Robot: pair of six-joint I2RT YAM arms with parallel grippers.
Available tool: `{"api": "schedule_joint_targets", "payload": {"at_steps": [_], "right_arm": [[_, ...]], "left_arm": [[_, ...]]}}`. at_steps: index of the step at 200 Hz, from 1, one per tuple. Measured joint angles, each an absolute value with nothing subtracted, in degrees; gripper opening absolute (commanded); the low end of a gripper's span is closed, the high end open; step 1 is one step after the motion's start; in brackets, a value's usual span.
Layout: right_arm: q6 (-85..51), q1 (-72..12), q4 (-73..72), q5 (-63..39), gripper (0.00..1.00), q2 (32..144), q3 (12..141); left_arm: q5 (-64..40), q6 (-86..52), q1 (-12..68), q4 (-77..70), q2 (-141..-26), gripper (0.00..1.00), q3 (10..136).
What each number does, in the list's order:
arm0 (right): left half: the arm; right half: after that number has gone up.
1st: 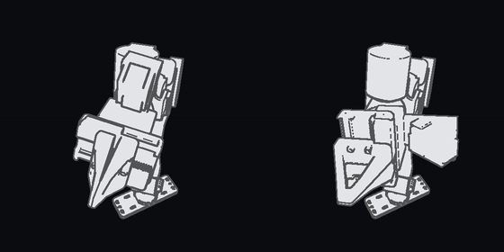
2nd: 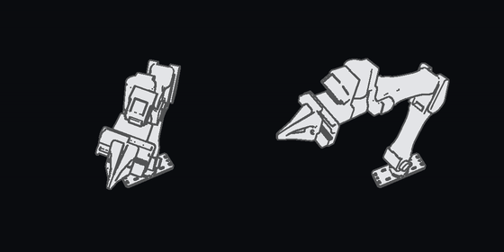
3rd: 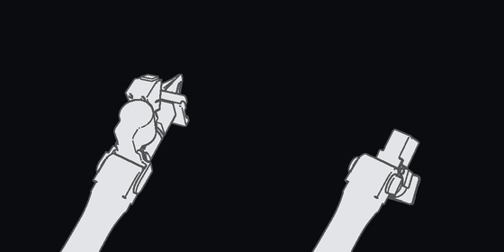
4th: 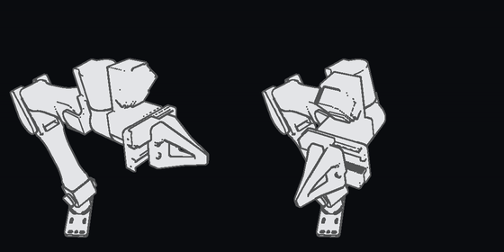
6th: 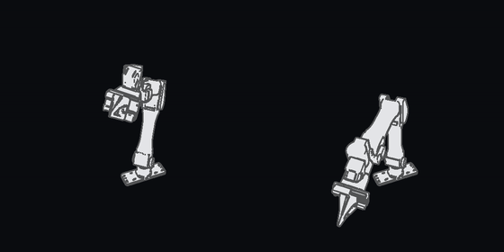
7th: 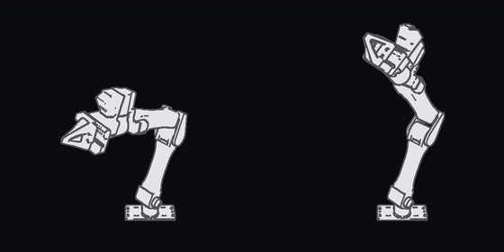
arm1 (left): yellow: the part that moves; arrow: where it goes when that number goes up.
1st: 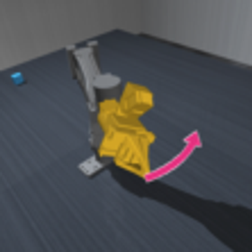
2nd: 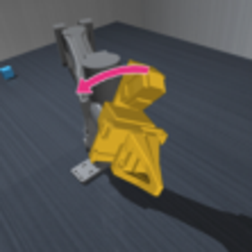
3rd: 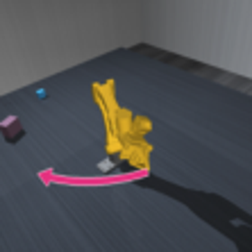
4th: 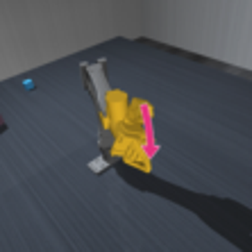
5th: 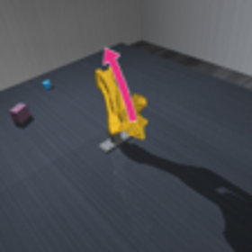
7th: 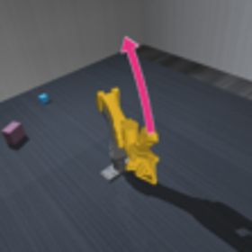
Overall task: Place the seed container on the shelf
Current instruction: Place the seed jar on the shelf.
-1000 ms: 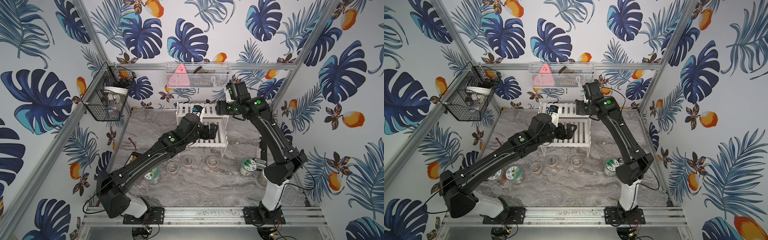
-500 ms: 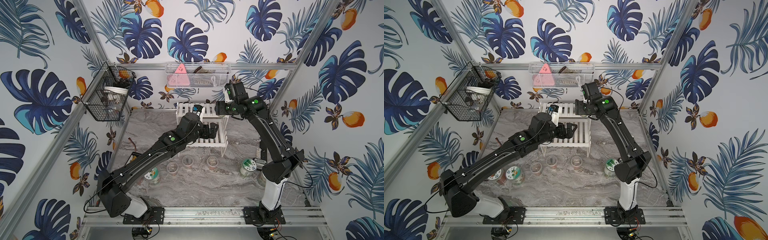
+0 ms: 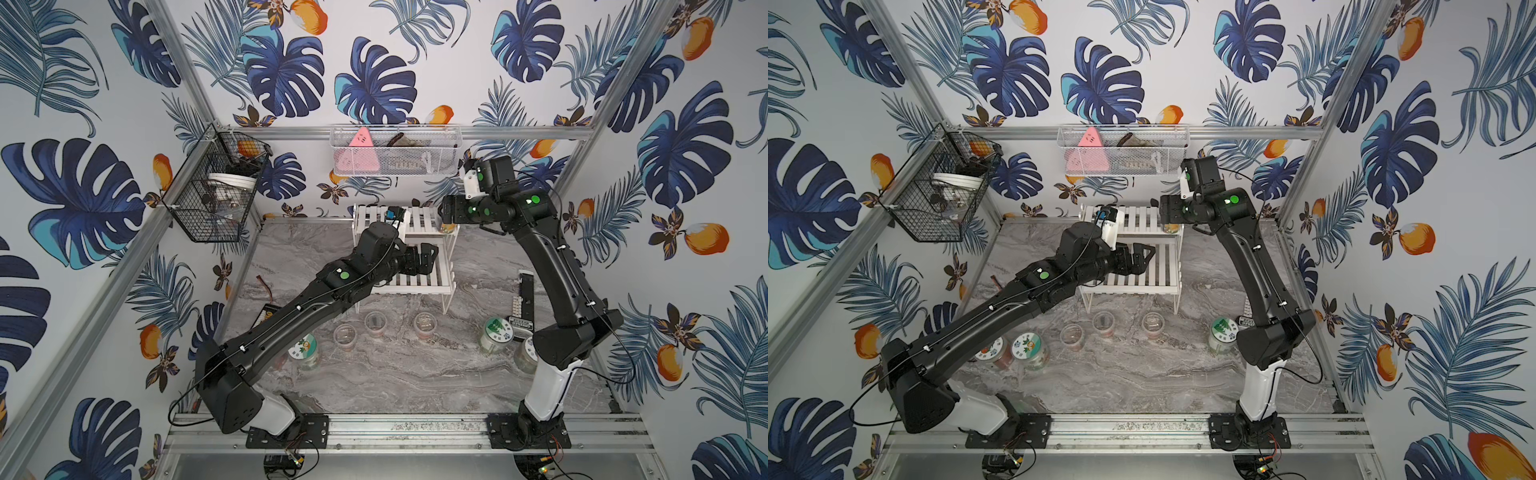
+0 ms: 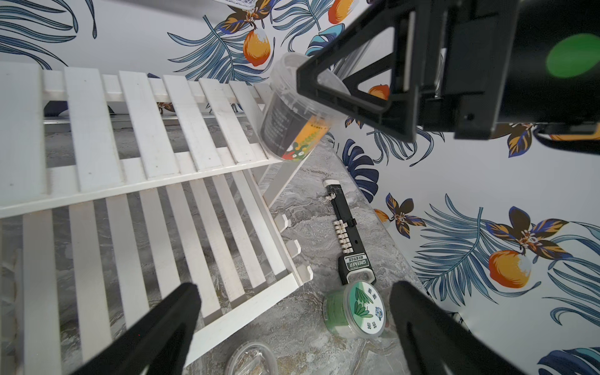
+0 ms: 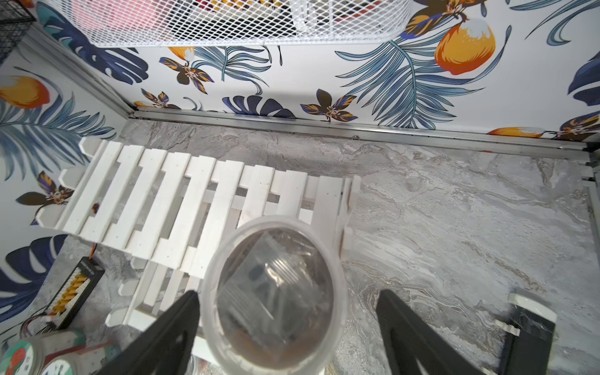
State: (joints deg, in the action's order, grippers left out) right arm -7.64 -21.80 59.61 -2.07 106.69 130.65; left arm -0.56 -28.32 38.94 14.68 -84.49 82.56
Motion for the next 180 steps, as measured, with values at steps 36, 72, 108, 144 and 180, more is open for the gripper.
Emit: {"api": "schedule_joint_targets", "payload": {"at_steps": [36,72,108,144,180], "right_arm": [[-1.63,-20.05,59.86,-10.94,0.9,106.39,129.03],[0.78,-19.77,60.14,-13.45,0.84,107.74,129.38],[1.13,-19.77,60.97,-12.88,0.78,109.27,131.13],[0.27,-19.81,60.82,-11.81,0.75,109.62,131.5],[-5.98,-20.21,56.88,-8.58,0.73,108.57,128.57]], "left_arm": [[-3.73,-27.2,37.34,15.31,-84.82,0.99,83.42],[-6.39,-27.09,36.99,15.4,-85.6,0.99,83.9],[-8.03,-27.64,36.62,15.31,-87.18,0.99,84.44],[-10.07,-29.34,36.6,15.03,-89.01,0.99,85.62],[-10.2,-30.81,36.6,15.29,-90.13,0.99,86.78]]}}
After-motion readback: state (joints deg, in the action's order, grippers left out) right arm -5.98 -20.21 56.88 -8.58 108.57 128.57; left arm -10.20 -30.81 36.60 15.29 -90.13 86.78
